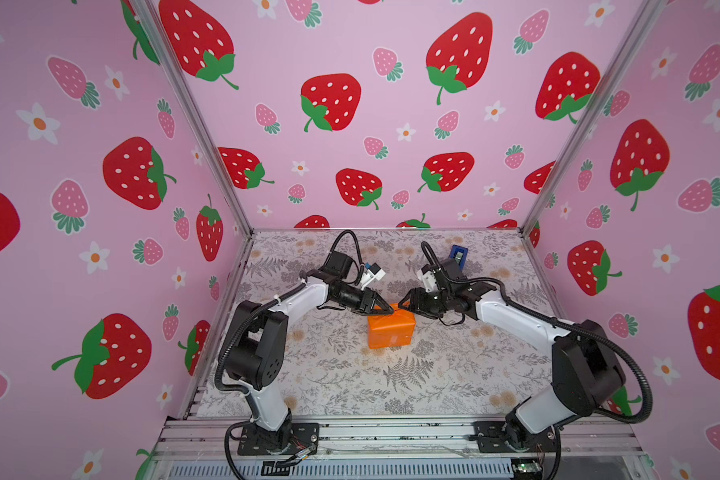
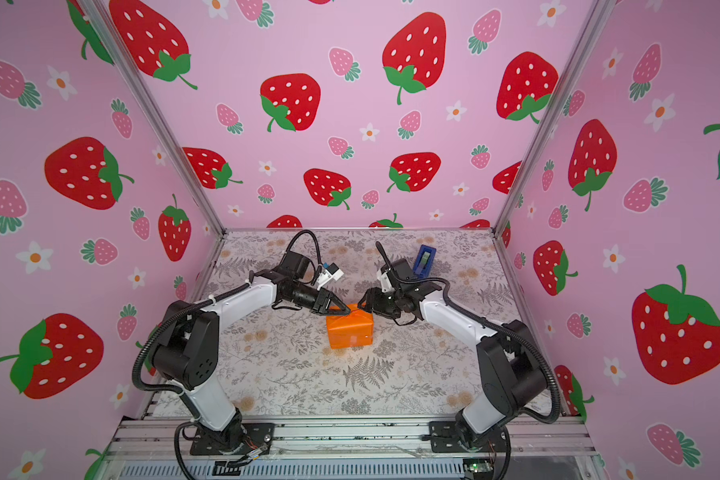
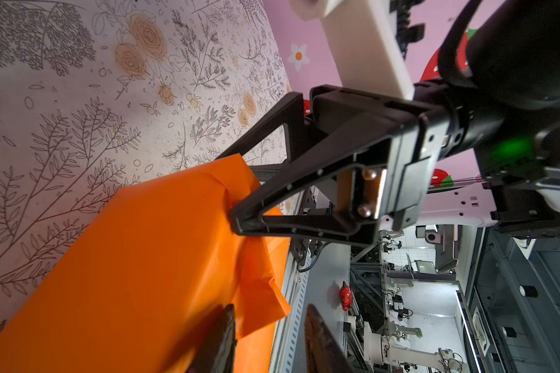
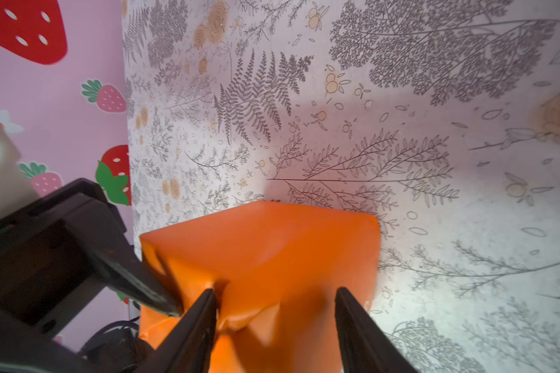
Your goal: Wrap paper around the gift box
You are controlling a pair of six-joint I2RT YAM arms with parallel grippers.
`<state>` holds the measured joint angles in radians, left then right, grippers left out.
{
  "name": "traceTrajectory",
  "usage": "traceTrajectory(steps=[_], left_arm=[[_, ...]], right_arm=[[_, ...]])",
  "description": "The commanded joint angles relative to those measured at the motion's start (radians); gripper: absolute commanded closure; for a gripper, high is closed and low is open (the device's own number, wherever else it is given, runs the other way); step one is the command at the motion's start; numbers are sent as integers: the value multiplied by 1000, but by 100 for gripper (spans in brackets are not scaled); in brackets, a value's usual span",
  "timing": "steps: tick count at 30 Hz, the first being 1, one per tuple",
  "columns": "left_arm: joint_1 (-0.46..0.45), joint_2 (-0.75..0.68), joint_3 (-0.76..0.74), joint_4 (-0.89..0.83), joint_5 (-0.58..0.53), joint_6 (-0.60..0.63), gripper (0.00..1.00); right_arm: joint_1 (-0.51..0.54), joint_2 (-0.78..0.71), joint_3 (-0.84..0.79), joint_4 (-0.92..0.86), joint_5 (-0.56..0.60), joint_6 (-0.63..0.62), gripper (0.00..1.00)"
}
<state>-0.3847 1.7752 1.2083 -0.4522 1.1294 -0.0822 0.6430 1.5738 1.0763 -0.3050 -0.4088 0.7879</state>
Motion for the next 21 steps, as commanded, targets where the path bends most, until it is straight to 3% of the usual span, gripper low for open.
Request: traceTrajectory(steps=[1,5,11,17,21], left_arm=[[-3,41,-12,-69,-48,24,62],[-2,44,-9,-77,-52,29,62],[-3,46,-7,-82,-52,29,62],[-2,50,-1,-80,-51,28,62],[-3,49,1,-84,-50,30,62]], right_arm=[[-14,-8,1,-60,76,-10,51],[-19,-28,19,-91,101,-22,61],[-10,-68,111,-146,140,-37,56],[31,-41,123,-31,-33,17,82],[63,-6,116,57,-96,43,93]])
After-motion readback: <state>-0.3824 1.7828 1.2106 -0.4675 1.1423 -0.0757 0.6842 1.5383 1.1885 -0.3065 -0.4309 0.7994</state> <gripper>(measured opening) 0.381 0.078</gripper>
